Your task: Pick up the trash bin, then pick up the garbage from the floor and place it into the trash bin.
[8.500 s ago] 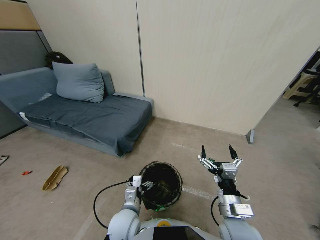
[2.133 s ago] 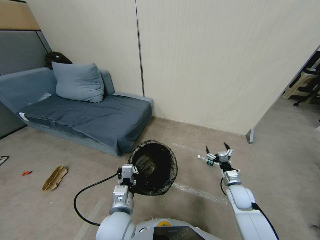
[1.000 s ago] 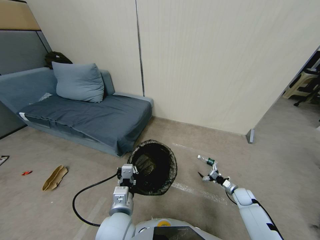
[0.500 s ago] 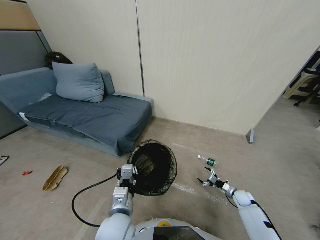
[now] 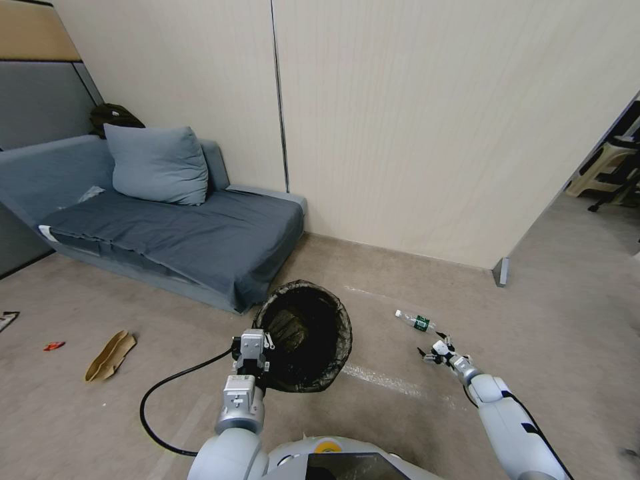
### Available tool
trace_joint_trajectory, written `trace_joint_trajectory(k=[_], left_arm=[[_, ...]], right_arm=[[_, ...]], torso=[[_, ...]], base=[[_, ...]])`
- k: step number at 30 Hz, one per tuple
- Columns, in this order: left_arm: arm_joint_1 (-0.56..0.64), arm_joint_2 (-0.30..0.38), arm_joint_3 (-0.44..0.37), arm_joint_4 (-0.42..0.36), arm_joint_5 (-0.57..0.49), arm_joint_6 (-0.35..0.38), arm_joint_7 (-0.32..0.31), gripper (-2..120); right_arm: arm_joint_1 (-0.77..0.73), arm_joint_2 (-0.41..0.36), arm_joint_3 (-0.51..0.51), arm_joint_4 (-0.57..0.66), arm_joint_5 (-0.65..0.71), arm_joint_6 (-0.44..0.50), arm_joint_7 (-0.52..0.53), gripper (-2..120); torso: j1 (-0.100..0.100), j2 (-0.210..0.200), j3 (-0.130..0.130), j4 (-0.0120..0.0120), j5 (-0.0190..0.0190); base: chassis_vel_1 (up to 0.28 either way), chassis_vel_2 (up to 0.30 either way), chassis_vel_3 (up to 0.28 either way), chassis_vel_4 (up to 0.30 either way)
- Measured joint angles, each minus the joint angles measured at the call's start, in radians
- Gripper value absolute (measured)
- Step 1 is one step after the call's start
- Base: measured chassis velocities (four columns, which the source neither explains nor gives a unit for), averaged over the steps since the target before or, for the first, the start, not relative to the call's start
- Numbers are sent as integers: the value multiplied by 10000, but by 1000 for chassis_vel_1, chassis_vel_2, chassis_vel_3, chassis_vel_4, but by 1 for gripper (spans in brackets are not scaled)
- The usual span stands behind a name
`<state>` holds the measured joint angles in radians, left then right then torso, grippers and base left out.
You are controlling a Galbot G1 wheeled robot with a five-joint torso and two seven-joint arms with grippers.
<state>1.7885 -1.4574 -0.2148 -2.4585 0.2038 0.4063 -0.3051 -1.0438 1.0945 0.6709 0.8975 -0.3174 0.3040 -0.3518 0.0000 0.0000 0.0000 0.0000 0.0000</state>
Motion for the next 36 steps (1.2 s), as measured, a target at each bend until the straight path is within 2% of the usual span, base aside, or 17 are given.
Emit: trace_joint_trajectory(k=[22, 36], left_arm=[[149, -25, 23, -42, 294, -10, 62, 1], [287, -69, 49, -38, 441, -78, 80, 1]], right_arm=[[457, 3, -406, -31, -96, -59, 188, 100], [1114, 423, -513, -1022, -222, -93, 212, 100]], torso=[[0, 0, 0, 1, 0], [0, -1, 0, 0, 1]], base=[[0, 0, 0, 0], [0, 0, 0, 0]])
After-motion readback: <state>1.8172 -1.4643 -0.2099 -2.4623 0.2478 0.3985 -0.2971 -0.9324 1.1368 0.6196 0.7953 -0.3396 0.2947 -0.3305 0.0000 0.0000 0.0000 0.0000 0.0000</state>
